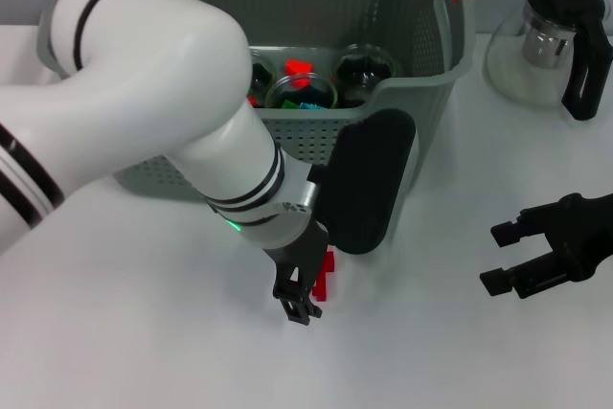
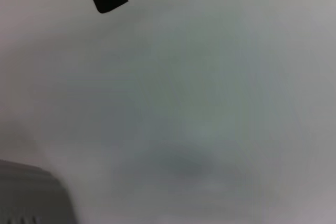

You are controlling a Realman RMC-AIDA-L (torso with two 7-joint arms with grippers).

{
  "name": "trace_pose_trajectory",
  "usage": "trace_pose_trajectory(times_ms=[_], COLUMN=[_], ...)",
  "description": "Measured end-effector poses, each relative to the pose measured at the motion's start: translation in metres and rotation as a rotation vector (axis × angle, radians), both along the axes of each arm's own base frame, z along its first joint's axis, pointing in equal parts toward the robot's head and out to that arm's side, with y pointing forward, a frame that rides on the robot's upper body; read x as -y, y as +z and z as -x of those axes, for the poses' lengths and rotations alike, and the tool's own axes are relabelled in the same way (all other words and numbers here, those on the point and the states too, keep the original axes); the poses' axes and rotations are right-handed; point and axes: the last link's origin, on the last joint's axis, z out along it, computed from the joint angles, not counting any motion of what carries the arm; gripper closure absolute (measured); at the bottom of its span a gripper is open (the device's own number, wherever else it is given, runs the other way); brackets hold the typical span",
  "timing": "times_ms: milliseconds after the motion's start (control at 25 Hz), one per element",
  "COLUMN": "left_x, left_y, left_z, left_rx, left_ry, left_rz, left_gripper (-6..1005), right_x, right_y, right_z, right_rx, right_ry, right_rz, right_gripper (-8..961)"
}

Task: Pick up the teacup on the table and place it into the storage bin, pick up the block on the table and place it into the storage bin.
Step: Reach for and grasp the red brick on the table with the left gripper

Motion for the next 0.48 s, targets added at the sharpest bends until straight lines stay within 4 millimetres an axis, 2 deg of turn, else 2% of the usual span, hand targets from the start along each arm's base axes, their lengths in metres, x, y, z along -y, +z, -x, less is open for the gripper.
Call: trace_pose_trajectory(times_ms=[480], left_x=[-0.0035], left_y=[-0.0086], left_z=[0.0029], left_rx=[-0.03], left_ry=[-0.015], left_rz=[0.005], left_gripper=[94], right_x=[-0.0001], right_y=[-0.0025], right_z=[-0.0012], right_rx=[-0.002], right_ry=[-0.004], right_rz=[-0.006], right_gripper=[30])
